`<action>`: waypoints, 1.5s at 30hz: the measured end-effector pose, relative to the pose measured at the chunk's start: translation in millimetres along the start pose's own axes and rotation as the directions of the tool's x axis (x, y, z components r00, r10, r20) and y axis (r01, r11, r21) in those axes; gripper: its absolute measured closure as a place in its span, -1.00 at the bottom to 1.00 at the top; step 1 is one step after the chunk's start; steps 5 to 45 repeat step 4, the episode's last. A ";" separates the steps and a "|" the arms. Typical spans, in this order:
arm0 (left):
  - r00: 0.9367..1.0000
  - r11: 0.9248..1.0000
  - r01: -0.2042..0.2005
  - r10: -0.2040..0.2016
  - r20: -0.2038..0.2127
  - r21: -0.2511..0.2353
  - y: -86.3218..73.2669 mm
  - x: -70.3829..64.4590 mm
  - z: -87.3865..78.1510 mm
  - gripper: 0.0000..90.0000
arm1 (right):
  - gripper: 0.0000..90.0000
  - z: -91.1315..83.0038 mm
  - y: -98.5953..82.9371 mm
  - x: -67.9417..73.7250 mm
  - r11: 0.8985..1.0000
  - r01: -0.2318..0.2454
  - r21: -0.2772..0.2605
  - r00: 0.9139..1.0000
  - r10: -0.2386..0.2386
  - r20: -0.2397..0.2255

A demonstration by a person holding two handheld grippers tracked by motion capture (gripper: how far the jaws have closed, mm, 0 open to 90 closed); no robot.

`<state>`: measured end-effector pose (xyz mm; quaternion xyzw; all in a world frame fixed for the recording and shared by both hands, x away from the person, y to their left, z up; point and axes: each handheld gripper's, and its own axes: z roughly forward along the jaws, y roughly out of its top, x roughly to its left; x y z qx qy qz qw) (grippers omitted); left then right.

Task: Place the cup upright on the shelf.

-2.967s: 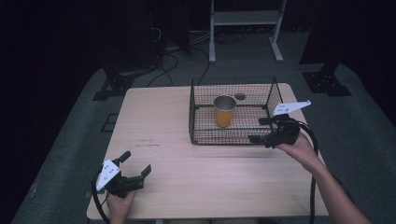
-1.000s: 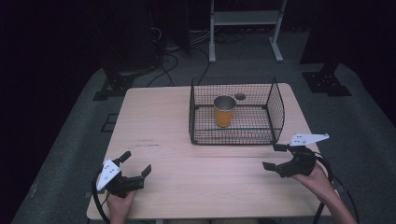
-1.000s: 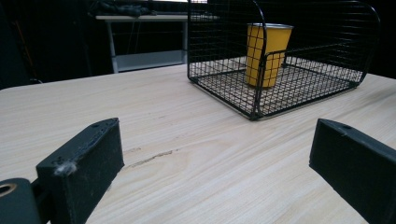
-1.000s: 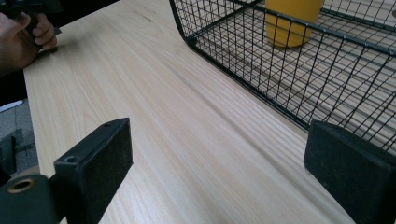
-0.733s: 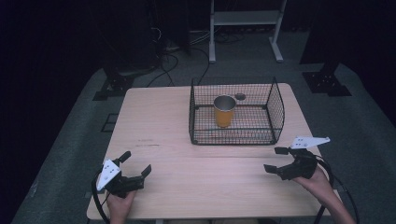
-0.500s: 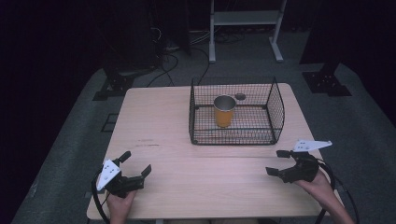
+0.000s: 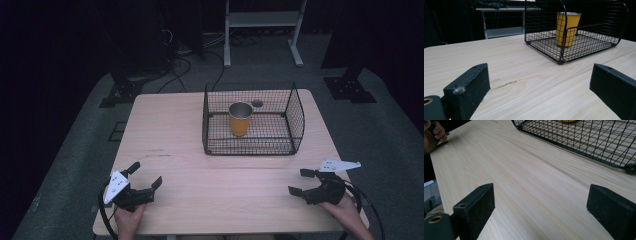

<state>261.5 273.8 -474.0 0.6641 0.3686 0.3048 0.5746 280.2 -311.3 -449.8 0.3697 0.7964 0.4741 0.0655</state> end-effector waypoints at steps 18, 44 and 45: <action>1.000 1.000 -0.001 0.001 0.000 0.000 0.2 0.3 0.6 -0.95 | -0.84 0.2 -9.2 4.3 1.000 -0.005 0.002 1.000 0.005 0.004; 1.000 1.000 -0.001 0.001 0.000 0.000 0.2 0.3 0.6 -0.95 | -0.84 0.2 -9.2 4.3 1.000 -0.005 0.002 1.000 0.005 0.004; 1.000 1.000 -0.001 0.001 0.000 0.000 0.2 0.3 0.6 -0.95 | -0.84 0.2 -9.2 4.3 1.000 -0.005 0.002 1.000 0.005 0.004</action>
